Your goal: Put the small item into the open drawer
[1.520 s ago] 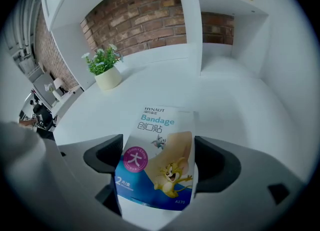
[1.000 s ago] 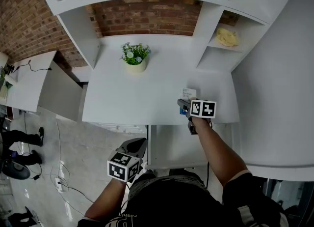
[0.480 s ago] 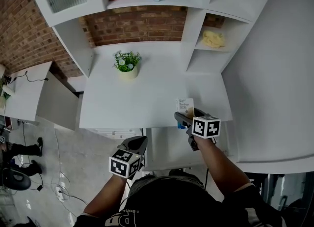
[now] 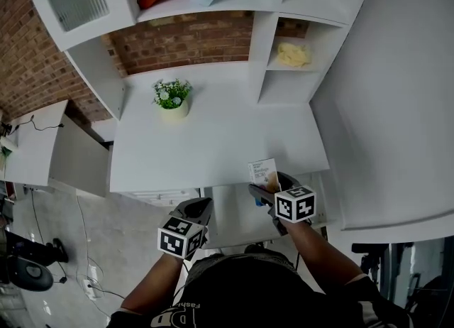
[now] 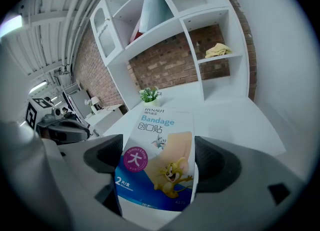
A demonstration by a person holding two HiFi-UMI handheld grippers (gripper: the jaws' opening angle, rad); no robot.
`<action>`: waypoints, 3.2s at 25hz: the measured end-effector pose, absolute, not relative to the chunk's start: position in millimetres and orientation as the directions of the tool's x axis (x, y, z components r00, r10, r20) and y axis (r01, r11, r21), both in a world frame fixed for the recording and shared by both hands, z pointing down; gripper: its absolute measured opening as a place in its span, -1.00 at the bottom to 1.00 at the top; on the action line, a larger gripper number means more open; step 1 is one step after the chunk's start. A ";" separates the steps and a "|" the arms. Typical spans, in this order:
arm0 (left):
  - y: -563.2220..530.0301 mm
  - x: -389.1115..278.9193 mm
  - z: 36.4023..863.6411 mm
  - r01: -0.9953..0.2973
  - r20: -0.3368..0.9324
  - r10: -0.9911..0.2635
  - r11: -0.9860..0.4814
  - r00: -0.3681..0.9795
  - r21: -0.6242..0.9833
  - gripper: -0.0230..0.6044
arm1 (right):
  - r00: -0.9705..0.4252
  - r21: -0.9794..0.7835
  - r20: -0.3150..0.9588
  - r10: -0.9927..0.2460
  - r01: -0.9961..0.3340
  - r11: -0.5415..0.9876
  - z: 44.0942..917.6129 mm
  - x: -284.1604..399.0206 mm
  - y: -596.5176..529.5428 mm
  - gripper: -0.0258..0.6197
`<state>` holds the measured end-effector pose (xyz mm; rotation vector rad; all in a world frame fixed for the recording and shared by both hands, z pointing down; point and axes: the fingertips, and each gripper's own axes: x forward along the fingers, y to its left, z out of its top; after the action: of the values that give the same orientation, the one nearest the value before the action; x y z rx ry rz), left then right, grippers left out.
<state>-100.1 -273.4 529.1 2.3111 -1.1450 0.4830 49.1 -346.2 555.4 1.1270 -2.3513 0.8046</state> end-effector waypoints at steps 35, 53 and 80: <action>-247.2 -72.9 587.0 -0.831 0.610 -0.572 -0.455 0.549 0.321 -0.88 | -0.518 -0.285 0.803 -0.295 -0.769 0.572 708.9 64.3 -278.4 0.43; -236.1 -83.6 602.8 -0.869 0.667 -0.560 -0.361 0.491 0.338 -0.88 | -0.329 -0.230 0.904 -0.273 -0.912 0.339 818.2 137.2 -309.2 0.43; -229.4 -61.7 598.1 -0.901 0.685 -0.585 -0.298 0.434 0.316 -0.88 | -0.289 -0.226 0.944 -0.161 -0.919 0.324 860.7 162.6 -299.2 0.43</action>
<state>-61.7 -229.4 598.1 2.0050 -1.2473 0.5909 162.6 -299.2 860.7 0.9816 -1.6869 1.0539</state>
